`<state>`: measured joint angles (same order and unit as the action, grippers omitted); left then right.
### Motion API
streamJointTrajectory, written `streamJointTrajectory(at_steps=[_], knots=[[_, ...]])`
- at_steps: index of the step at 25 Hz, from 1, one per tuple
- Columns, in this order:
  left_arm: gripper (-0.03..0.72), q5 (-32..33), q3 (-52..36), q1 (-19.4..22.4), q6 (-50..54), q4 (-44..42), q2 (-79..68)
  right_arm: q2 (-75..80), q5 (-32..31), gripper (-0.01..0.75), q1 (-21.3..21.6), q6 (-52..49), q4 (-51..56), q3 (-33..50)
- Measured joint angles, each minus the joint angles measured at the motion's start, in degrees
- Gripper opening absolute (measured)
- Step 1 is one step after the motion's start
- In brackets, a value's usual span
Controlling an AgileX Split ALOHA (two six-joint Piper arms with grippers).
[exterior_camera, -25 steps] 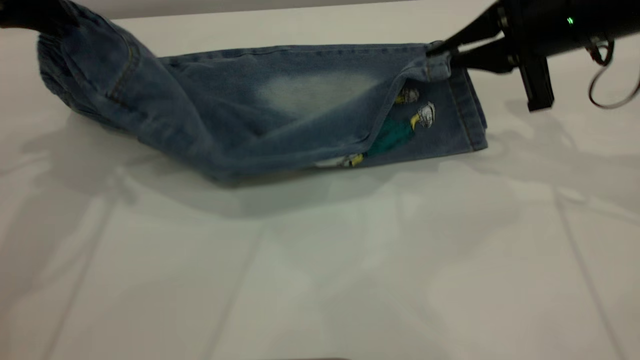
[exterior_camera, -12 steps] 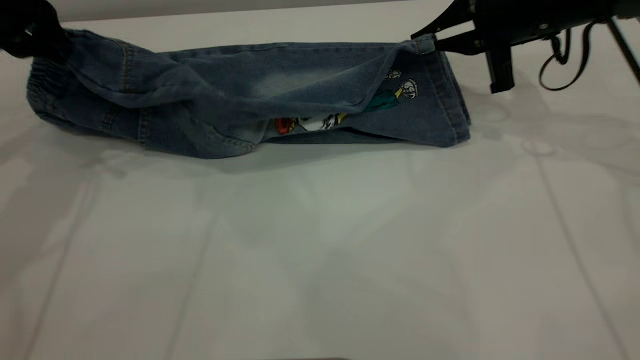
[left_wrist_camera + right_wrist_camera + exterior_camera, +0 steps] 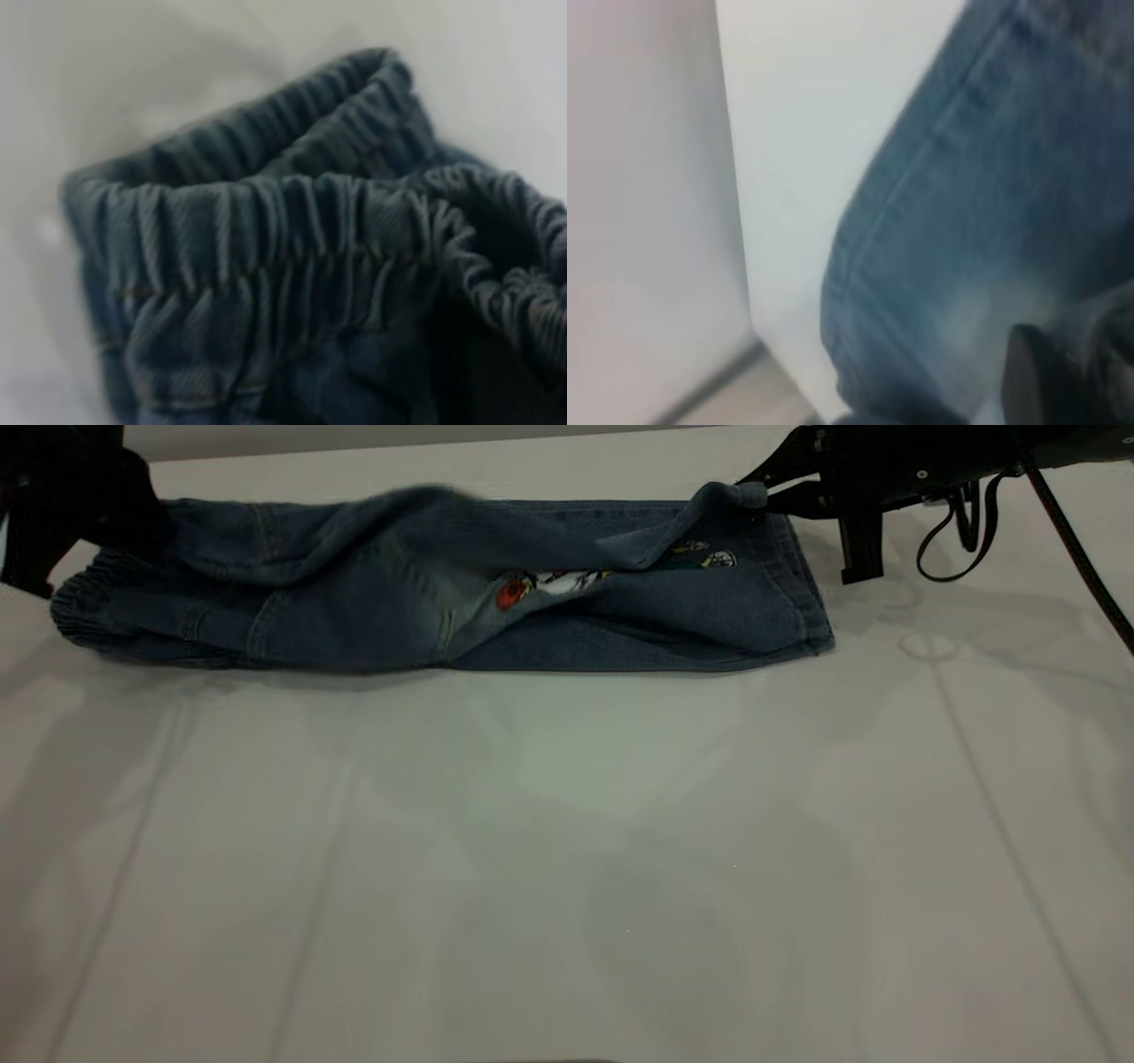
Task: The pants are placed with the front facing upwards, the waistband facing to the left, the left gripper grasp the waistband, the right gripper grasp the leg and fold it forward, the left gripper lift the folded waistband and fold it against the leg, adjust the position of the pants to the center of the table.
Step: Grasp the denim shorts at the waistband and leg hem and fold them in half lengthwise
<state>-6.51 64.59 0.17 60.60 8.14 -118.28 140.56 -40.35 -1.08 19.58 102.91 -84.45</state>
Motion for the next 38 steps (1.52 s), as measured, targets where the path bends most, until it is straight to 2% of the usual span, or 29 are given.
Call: streamJointTrajectory(at_steps=[8, 13, 16, 19, 24, 27, 32, 38], knots=[[0.082, -0.6, 1.2, 1.3, 1.2, -0.6, -2.9, 0.0, 5.0, 0.027, 0.0, -2.1, 0.1, -0.3], [0.09, -2.2, 1.3, 1.6, -0.5, -7.8, -3.0, 0.0, 4.8, 0.044, 0.0, -2.0, 0.1, -0.3], [0.114, -4.5, 1.3, 1.6, -1.2, -13.5, -3.0, 0.0, 3.9, 0.082, 0.0, -1.0, 0.1, -0.3], [0.182, -6.5, 1.4, 1.6, -1.4, -18.1, -3.0, 0.0, 1.9, 0.147, 0.0, 0.1, 0.1, -0.3], [0.396, -9.6, 1.4, 1.6, -1.1, -22.7, -3.0, 0.0, -1.2, 0.284, 0.0, 1.9, 0.1, -0.3], [0.491, -10.5, 1.5, 1.8, 3.1, -23.4, -3.0, 0.0, -3.6, 0.348, 0.1, 3.3, 0.1, -0.3], [0.53, -11.2, 1.5, 2.4, 10.5, -25.5, -3.0, 0.0, -4.9, 0.384, 0.3, 3.5, 0.0, -1.7], [0.532, -12.5, 1.6, 2.3, 14.0, -38.1, -2.4, 0.0, -3.8, 0.386, 1.1, 0.0, 0.0, -5.8]])
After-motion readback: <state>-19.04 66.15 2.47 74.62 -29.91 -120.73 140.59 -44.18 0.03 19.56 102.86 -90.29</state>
